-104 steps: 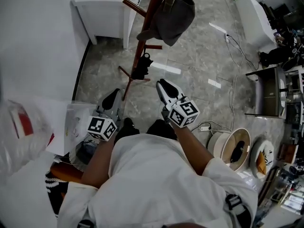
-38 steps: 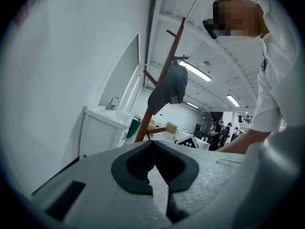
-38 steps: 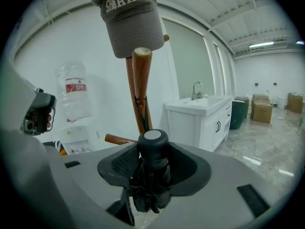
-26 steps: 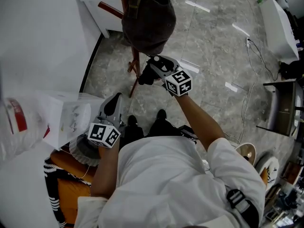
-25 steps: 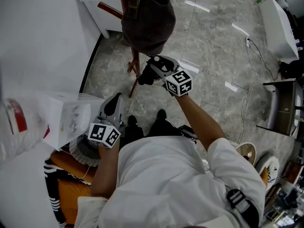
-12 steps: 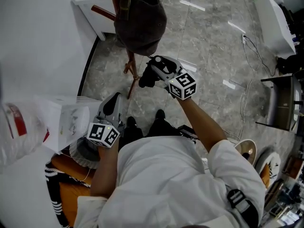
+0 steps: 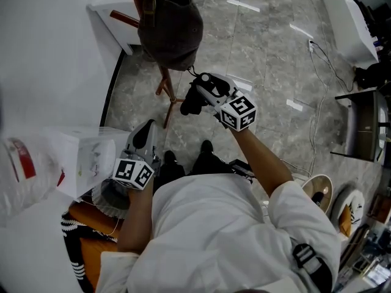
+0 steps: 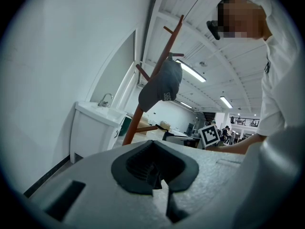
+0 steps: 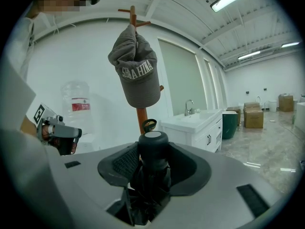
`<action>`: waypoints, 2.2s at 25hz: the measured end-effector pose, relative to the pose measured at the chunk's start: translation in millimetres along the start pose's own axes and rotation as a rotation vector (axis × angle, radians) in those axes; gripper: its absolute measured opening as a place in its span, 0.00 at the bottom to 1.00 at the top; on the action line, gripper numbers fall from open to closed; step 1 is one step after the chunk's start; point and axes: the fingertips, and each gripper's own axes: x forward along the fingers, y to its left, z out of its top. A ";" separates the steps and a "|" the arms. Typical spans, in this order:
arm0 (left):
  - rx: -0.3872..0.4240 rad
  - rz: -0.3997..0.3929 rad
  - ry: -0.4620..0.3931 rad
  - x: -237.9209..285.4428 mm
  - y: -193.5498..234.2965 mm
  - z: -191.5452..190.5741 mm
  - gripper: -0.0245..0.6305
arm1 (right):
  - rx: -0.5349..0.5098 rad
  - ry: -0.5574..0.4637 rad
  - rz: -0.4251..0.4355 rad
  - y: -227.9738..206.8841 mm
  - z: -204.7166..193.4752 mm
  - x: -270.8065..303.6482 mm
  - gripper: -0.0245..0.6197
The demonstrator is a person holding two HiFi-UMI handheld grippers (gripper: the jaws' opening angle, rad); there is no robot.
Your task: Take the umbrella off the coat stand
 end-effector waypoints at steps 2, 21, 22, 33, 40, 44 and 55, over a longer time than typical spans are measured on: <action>0.001 -0.003 -0.001 0.8 -0.9 0.6 0.05 | 0.003 -0.008 -0.009 -0.4 2.1 -6.2 0.34; 0.050 -0.047 0.001 11.3 -4.8 4.0 0.05 | -0.001 -0.073 -0.051 27.0 23.4 -73.6 0.34; 0.053 -0.047 0.001 11.4 -4.4 4.3 0.05 | -0.004 -0.076 -0.051 30.0 23.8 -76.4 0.34; 0.092 -0.070 0.029 6.8 -9.8 -4.1 0.05 | 0.012 -0.076 -0.044 55.3 17.0 -105.8 0.33; 0.084 -0.069 0.040 0.2 -9.9 -11.5 0.05 | 0.043 -0.079 -0.064 68.0 12.1 -126.5 0.33; 0.071 -0.079 0.043 -2.2 -16.5 -15.8 0.05 | 0.043 -0.093 -0.079 69.8 13.5 -138.2 0.33; 0.075 -0.138 0.037 0.4 -37.2 -14.7 0.05 | 0.017 -0.113 -0.085 71.6 20.6 -157.5 0.33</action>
